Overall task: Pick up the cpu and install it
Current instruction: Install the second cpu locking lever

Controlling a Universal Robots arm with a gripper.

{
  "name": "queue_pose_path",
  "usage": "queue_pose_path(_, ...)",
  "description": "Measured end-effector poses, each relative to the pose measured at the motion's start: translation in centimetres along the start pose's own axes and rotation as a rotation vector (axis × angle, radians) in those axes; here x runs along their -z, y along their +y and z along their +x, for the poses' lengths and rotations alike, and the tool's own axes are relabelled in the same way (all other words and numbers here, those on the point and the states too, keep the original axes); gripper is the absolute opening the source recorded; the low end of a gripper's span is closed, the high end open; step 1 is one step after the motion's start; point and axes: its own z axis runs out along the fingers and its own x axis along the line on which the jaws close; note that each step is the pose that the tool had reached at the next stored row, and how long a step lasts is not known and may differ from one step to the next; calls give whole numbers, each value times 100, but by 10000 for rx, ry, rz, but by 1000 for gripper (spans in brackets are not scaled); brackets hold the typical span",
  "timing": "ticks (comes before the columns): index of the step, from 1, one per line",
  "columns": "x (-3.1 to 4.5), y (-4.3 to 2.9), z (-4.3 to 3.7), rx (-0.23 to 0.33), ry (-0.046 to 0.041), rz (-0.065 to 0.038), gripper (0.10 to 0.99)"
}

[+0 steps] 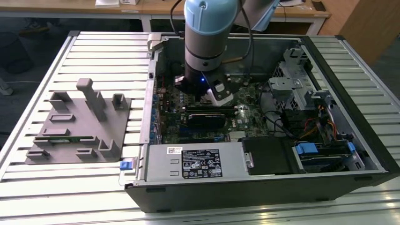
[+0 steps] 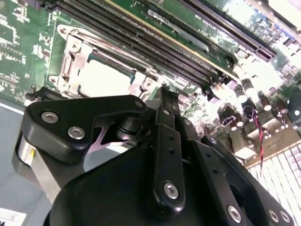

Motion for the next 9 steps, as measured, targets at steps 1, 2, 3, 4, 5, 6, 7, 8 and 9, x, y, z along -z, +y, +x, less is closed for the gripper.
queue_pose_path(1, 16, 4, 0, 0, 0, -12, 106)
queue_pose_path(2, 28, 8, 0, 0, 0, -21, 106)
queue_pose_path(3, 40, 11, 0, 0, 0, -26, 106)
queue_pose_path(4, 52, 15, 0, 0, 1, -36, 106)
queue_pose_path(5, 65, 18, 0, 0, 1, -51, 106)
queue_pose_path(6, 79, 22, 1, 0, 2, -74, 106)
queue_pose_path(7, 93, 26, 1, 1, 3, -102, 106)
queue_pose_path(8, 106, 30, 1, 1, 3, -131, 106)
queue_pose_path(9, 117, 33, 1, 1, 4, -164, 106)
